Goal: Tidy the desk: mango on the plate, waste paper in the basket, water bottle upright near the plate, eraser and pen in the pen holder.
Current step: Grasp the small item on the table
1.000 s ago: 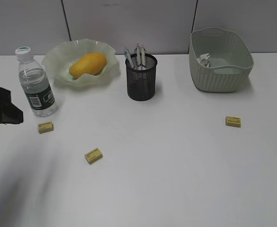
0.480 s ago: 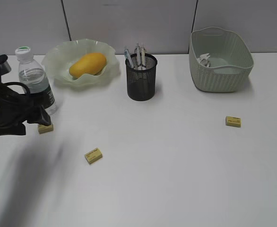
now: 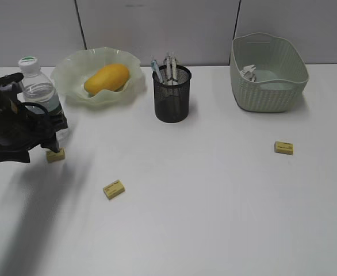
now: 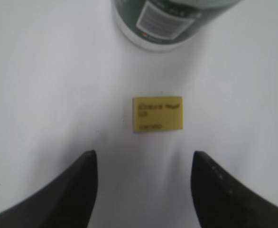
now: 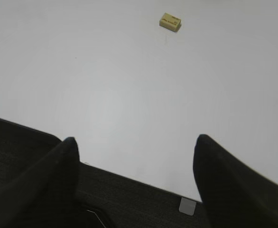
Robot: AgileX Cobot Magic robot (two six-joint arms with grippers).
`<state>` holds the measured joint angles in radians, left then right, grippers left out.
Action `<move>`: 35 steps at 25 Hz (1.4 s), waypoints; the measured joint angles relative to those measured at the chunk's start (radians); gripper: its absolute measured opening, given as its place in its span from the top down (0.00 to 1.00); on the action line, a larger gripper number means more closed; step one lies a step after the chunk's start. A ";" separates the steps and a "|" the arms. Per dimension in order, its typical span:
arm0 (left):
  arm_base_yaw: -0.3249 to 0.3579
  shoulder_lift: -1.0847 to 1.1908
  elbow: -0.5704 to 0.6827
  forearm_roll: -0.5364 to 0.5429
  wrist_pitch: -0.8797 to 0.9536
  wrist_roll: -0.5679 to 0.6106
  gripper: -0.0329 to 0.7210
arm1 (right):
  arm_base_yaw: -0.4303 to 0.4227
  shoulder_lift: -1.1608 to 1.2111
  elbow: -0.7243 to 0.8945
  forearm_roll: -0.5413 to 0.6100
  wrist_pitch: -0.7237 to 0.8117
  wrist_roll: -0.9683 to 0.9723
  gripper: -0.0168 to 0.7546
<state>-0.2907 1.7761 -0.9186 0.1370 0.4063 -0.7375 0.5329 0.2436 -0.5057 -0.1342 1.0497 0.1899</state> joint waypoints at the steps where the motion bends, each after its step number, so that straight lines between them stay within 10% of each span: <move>1: 0.000 0.007 -0.010 0.016 -0.005 -0.019 0.33 | 0.000 0.000 0.000 0.000 0.000 0.000 0.22; 20: -0.019 0.197 -0.161 0.068 0.017 -0.066 0.34 | 0.000 0.000 0.000 -0.001 0.000 0.000 0.22; 28: -0.020 0.206 -0.170 0.092 0.061 -0.066 0.56 | 0.000 0.000 0.000 -0.003 0.000 0.000 0.22; 35: -0.032 0.208 -0.174 0.103 0.075 -0.066 0.56 | 0.000 0.000 0.000 -0.003 0.000 0.000 0.22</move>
<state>-0.3231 1.9838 -1.0926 0.2397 0.4817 -0.8039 0.5329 0.2436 -0.5057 -0.1370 1.0497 0.1899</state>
